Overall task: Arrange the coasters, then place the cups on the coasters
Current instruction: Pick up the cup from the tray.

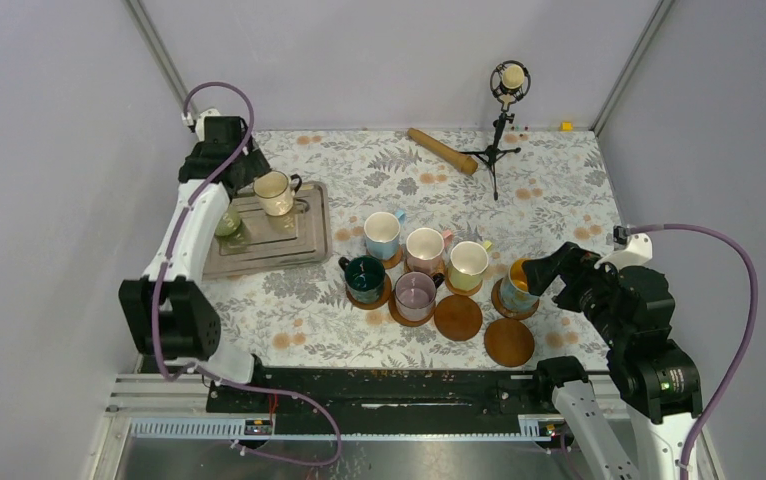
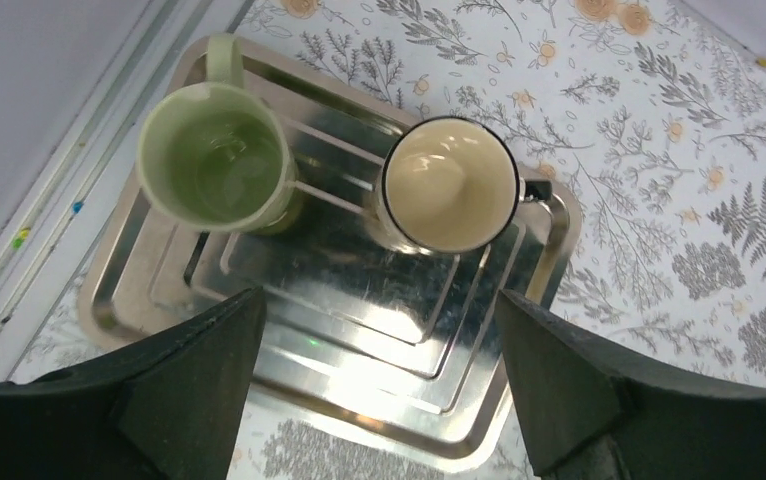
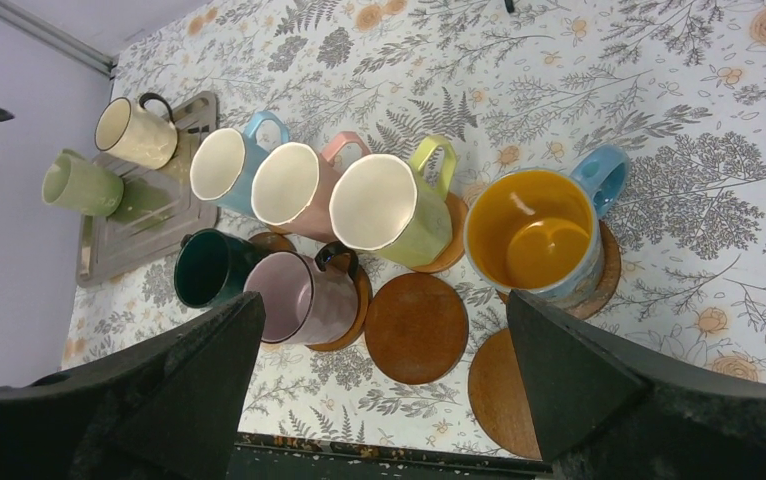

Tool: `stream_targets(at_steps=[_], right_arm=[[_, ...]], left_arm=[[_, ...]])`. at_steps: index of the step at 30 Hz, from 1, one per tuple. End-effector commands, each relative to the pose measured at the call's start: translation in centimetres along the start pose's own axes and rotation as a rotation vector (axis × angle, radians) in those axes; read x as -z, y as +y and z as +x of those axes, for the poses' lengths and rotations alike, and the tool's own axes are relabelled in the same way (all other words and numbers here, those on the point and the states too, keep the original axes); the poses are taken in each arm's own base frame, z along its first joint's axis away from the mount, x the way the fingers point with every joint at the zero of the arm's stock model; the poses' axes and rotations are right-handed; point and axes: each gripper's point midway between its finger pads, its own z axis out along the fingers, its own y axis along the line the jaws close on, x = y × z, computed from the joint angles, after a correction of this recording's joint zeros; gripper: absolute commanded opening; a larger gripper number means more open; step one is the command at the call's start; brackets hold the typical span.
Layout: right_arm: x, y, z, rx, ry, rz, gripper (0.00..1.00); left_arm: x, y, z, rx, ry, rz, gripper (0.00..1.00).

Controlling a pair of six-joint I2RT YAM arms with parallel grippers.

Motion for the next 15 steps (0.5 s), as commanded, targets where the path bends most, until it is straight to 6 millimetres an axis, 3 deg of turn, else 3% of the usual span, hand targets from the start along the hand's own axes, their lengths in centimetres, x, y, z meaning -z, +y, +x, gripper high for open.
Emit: stream_targets(at_steps=[1,7,15], right_arm=[[-0.2,1.3,-0.8,0.018,-0.026,-0.065,1.0],[-0.6,1.5,-0.2,0.007,-0.011,-0.087,0.99],[-0.6,1.3,-0.2,0.014,-0.013,-0.078,0.99]], left_arm=[[-3.6,-2.3,-1.3,0.053,0.044,0.097,0.82],[-9.0,-2.9,0.6,0.022,0.167,0.129,0.67],[-12.2,-1.6,1.5,0.018,0.203,0.054,0.56]])
